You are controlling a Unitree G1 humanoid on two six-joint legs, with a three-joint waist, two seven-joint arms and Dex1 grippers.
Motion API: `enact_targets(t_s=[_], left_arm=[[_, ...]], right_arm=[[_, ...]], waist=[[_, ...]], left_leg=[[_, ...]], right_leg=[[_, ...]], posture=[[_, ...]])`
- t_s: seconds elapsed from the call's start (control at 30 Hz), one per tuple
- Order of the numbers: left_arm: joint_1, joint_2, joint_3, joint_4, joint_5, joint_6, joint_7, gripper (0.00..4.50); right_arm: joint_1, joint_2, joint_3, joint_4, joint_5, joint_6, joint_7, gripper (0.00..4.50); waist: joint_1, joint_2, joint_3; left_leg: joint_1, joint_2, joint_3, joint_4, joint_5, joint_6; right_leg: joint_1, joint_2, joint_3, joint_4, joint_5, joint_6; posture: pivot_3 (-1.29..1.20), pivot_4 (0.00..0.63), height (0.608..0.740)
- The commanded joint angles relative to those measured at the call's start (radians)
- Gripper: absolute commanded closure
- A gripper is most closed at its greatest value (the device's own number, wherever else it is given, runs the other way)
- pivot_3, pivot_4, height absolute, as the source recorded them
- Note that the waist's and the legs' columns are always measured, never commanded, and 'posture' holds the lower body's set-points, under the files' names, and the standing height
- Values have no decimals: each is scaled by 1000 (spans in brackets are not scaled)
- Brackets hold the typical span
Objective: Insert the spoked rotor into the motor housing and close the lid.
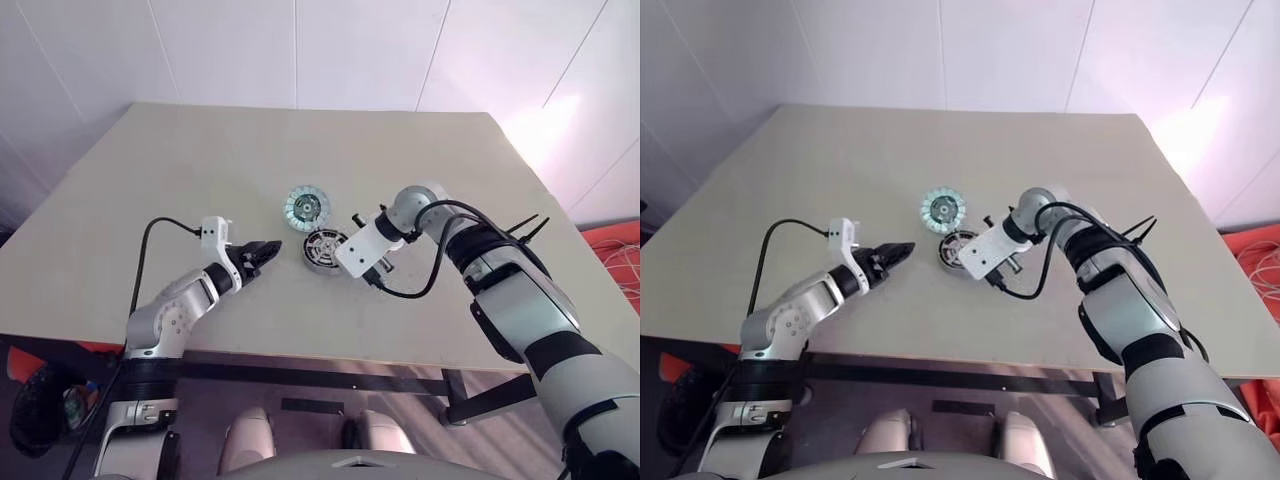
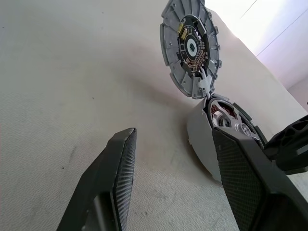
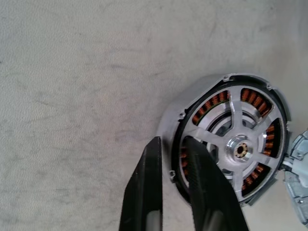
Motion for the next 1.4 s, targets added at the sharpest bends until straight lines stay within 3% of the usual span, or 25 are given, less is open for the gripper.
enact_targets(t_s=[0.03, 0.5, 0.7, 0.8, 0.93, 1.07, 1.4], left_arm=[[-6, -2, 8, -38, -3, -21, 1, 1829], [-6, -15, 8, -34, 1, -24, 3, 1829], [1, -25, 8, -38, 1, -27, 9, 1829], [13, -34, 9, -39, -1, -30, 15, 1829], [24, -49, 7, -46, -2, -31, 22, 1829], [37, -66, 6, -56, -4, -31, 33, 1829], [70, -90, 11, -81, -5, -38, 49, 1829]], right_arm=[[-9, -1, 14, 13, -21, -4, -2, 4401], [-18, -5, -3, 7, -9, -6, -7, 4401], [45, -38, -46, -90, 104, 93, 143, 4401], [90, -90, -63, -185, 140, 213, 221, 4401], [120, -129, -73, -283, 140, 368, 215, 4401], [137, -138, -80, -350, 117, 534, 158, 4401], [229, -121, -66, -606, 152, 1061, 209, 4401]], waist=[[-4, 0, 0], [-7, 0, 0], [-3, 0, 0], [4, 0, 0], [21, 0, 0], [25, 0, 0], [45, 0, 0]], left_leg=[[0, 0, 0, 0, 0, 0], [2, 0, 0, 0, 1, -1], [0, 0, 0, 0, 1, 0], [-1, 0, 0, 0, 1, 4], [-2, 0, 0, 0, 1, 5], [0, 0, 0, 0, 1, 1], [3, -1, -1, 0, 2, 0]], right_leg=[[0, 0, 0, 0, 0, 0], [1, 0, 0, 1, 0, 0], [0, 0, 0, 0, 0, -1], [0, 0, 0, -1, 0, -1], [0, 0, -1, -2, 0, -1], [1, 0, 0, -1, 0, 0], [4, 0, 0, -1, 0, 0]], posture=[[0, 0, 740], [0, 0, 740], [0, 0, 740], [0, 0, 740], [0, 0, 740], [0, 0, 740], [0, 0, 740]])
